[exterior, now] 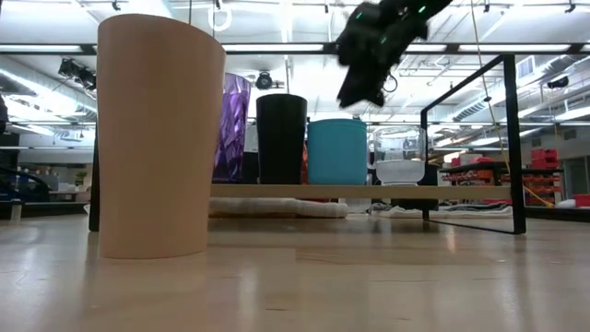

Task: Stack small to large cups/mugs on shelf
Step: Put the transparent mug on the shelf

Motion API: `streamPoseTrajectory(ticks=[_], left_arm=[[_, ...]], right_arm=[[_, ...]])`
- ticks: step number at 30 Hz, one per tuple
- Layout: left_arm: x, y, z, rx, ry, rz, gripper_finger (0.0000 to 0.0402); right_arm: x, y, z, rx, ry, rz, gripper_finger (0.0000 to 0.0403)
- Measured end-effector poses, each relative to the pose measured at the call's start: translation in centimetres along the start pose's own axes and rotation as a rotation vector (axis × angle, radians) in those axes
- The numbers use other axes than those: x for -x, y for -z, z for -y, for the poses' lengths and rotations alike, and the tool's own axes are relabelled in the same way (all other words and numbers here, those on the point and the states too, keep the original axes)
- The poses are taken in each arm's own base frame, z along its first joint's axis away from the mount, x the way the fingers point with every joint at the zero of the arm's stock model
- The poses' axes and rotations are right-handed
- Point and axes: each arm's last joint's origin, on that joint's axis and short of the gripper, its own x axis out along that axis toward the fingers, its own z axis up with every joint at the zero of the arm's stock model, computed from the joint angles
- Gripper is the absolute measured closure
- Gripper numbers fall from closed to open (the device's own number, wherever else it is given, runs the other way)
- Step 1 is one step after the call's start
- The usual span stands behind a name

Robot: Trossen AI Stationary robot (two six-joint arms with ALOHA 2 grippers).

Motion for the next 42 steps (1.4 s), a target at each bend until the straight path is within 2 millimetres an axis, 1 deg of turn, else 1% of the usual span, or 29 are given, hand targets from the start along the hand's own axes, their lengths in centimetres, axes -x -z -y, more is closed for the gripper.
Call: streamPoseTrajectory(ticks=[2, 5, 8, 10, 12, 14, 17, 19, 22, 27, 33, 37, 42], left_arm=[[0.4, -0.3, -0.9, -0.031, -0.022, 0.014, 0.0288], [0.9, -0.5, -1.9, -0.074, -0.048, 0.012, 0.0285], [1.7, -0.5, -2.9, -0.099, -0.065, 0.001, 0.0283], [2.1, -0.5, -3.5, -0.120, -0.078, -0.004, 0.0283], [2.1, -0.5, -3.7, -0.138, -0.088, -0.007, 0.0284], [2.0, -0.5, -3.9, -0.152, -0.096, -0.013, 0.0286], [2.0, -0.7, -4.1, -0.146, -0.101, -0.003, 0.0289], [2.0, -0.7, -4.3, -0.146, -0.103, -0.002, 0.0289], [1.8, -0.8, -4.4, -0.154, -0.108, 0.000, 0.0286], [1.7, -1.0, -4.6, -0.113, -0.113, 0.018, 0.0284], [1.7, -1.1, -4.6, -0.086, -0.111, 0.026, 0.0291], [1.7, -1.1, -4.6, -0.081, -0.112, 0.027, 0.0289], [1.7, -1.1, -4.6, -0.081, -0.112, 0.027, 0.0285]], right_arm=[[-1.1, -0.7, 1.2, -0.016, 0.039, -0.018, 0.0298], [-1.2, -1.8, 3.2, -0.045, 0.106, -0.027, 0.0300], [0.5, -3.1, 4.9, -0.085, 0.153, 0.022, 0.0303], [2.1, -3.8, 6.1, -0.119, 0.196, 0.066, 0.0303], [3.2, -3.8, 7.1, -0.164, 0.243, 0.071, 0.0302], [4.0, -3.3, 8.1, -0.239, 0.290, 0.040, 0.0299], [4.3, -2.2, 9.4, -0.324, 0.345, -0.048, 0.0294], [3.8, -1.5, 10.0, -0.354, 0.356, -0.119, 0.0289], [2.6, -1.4, 10.5, -0.343, 0.346, -0.161, 0.0279], [-0.6, -1.4, 10.9, -0.284, 0.315, -0.232, 0.0253], [-3.5, -0.9, 11.9, -0.282, 0.303, -0.304, 0.0225], [-4.8, -0.6, 12.5, -0.275, 0.298, -0.333, 0.0219], [-6.2, -0.2, 13.0, -0.289, 0.299, -0.366, 0.0222]])
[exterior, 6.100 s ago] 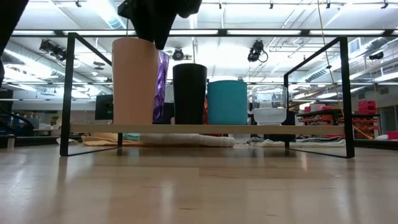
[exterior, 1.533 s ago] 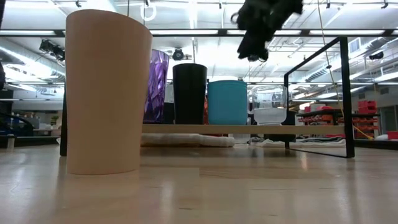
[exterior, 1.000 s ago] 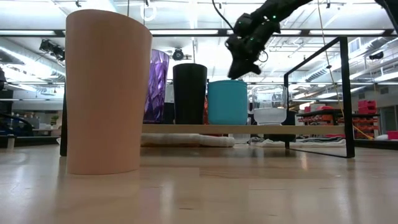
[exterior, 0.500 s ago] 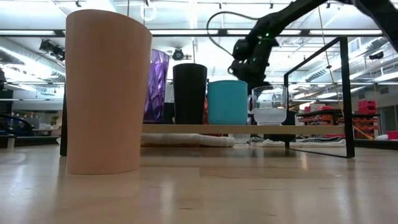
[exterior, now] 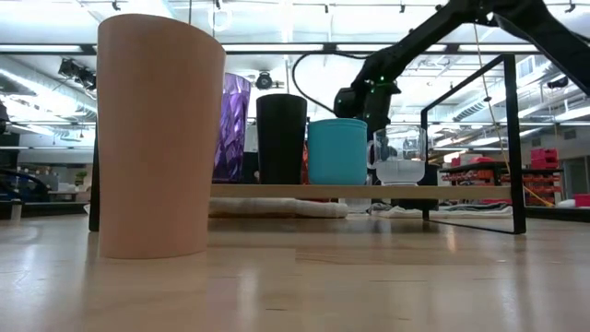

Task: Stack small to large cups/mugs on shelf
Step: Put the transparent mug on the shelf

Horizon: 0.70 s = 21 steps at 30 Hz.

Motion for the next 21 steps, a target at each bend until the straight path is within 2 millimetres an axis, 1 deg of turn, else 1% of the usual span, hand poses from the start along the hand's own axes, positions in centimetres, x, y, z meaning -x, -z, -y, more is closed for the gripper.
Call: streamPoseTrajectory(ticks=[4, 11, 14, 20, 21], left_arm=[[0.00, 0.00, 0.00, -0.001, -0.001, 0.000, 0.0289], [0.00, 0.00, 0.00, -0.001, -0.001, 0.000, 0.0288], [0.00, 0.00, 0.00, -0.002, -0.001, 0.000, 0.0285], [-0.02, 0.01, 0.00, -0.004, -0.002, -0.001, 0.0291], [-0.02, 0.01, 0.00, -0.004, -0.002, -0.001, 0.0292]], right_arm=[[-0.71, -0.21, -0.35, 0.011, -0.002, -0.003, 0.0233], [-0.71, -0.45, -0.36, 0.005, -0.002, 0.022, 0.0265], [-0.71, -0.45, -0.35, 0.005, -0.002, 0.022, 0.0295], [-0.70, -0.48, -0.31, 0.007, -0.002, 0.025, 0.0386], [-0.70, -0.52, -0.31, 0.009, -0.001, 0.029, 0.0392]])
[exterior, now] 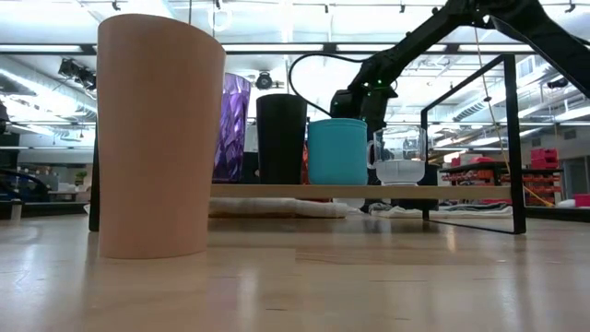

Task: Stack small to large cups/mugs on shelf
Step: Put the transparent mug on the shelf

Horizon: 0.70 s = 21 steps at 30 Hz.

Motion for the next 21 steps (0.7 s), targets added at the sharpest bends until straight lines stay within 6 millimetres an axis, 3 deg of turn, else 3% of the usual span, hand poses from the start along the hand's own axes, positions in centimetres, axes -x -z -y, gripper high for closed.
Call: streamPoseTrajectory(ticks=[8, 15, 21], left_arm=[[0.0, 0.0, 0.0, -0.003, 0.000, -0.004, 0.0294], [0.0, 0.1, 0.0, -0.003, 0.000, -0.005, 0.0294], [0.0, 0.1, 0.0, -0.003, 0.000, -0.005, 0.0294]], right_arm=[[0.8, 0.1, -0.1, -0.004, 0.028, 0.013, 0.0397], [4.2, 0.9, 0.4, -0.027, 0.058, 0.066, 0.0398], [8.5, 2.4, 0.3, -0.031, 0.090, 0.131, 0.0400]])
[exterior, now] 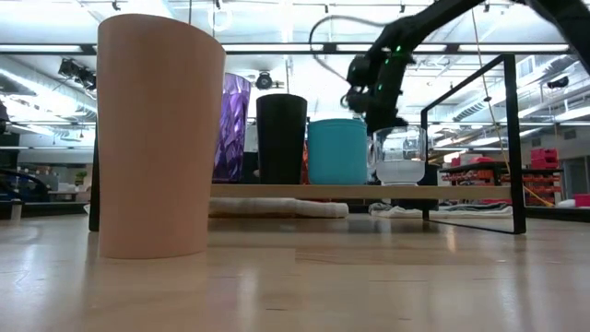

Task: Stack small to large cups/mugs on shelf
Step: Put the transparent mug on the shelf

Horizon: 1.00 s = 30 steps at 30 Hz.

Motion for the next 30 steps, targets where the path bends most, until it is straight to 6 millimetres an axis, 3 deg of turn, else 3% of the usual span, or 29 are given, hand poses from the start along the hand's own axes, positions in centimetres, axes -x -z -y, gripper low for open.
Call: streamPoseTrajectory(ticks=[6, 11, 14, 21, 30], left_arm=[[0.0, 0.0, 0.0, -0.023, 0.000, 0.000, 0.0294], [0.0, 0.0, 0.0, -0.023, 0.000, 0.001, 0.0294], [0.0, 0.0, 0.0, -0.024, 0.000, 0.001, 0.0294], [0.0, 0.0, 0.0, -0.025, 0.000, 0.001, 0.0294], [0.0, 0.0, 0.0, -0.026, 0.001, 0.001, 0.0294]], right_arm=[[5.3, 2.2, -2.1, 0.030, -0.012, 0.056, 0.0401], [9.3, 4.8, -6.2, 0.083, -0.059, 0.103, 0.0402], [10.7, 6.5, -9.2, 0.116, -0.099, 0.106, 0.0402], [10.2, 9.8, -15.8, 0.180, -0.100, -0.007, 0.0402], [8.5, 12.3, -20.1, 0.196, -0.073, -0.146, 0.0403]])
